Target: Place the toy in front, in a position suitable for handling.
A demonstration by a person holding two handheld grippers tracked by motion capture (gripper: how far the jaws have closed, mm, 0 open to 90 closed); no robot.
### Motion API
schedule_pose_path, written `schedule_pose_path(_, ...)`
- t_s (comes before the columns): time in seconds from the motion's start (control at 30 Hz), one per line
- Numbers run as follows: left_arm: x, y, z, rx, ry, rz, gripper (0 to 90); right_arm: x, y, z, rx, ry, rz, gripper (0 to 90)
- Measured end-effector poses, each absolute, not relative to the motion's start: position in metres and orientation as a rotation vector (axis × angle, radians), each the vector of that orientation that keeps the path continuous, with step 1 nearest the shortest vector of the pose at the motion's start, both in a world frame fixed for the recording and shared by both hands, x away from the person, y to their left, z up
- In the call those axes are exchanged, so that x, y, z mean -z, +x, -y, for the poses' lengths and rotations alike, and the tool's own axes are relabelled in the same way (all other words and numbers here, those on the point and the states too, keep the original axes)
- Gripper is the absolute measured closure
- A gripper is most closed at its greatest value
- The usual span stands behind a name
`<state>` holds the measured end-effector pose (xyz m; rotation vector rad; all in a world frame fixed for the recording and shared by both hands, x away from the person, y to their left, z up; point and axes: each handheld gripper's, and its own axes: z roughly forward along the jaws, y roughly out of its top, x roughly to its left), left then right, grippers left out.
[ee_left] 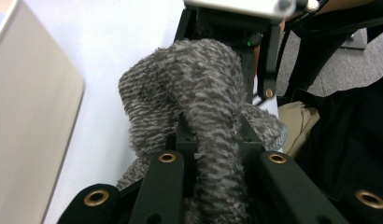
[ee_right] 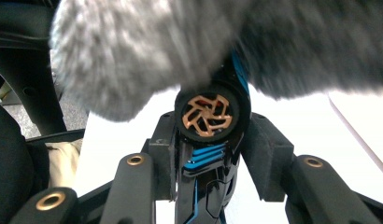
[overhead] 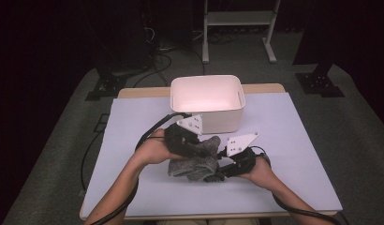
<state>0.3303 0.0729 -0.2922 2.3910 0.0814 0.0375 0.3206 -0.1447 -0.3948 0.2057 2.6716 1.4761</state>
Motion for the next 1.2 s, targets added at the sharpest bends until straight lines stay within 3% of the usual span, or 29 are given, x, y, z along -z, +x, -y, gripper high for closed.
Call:
schedule_pose_path(0.57,0.319,0.335,-0.094,-0.01,2.402,-0.158,76.8,0.394,0.324,0.165,-1.483,0.276,-2.675,60.1)
schedule_pose_path(1.2,0.302,0.334,-0.069,-0.016,2.368,-0.077,77.0,0.393,0.321,0.164,-1.477,0.26,-2.672,60.2)
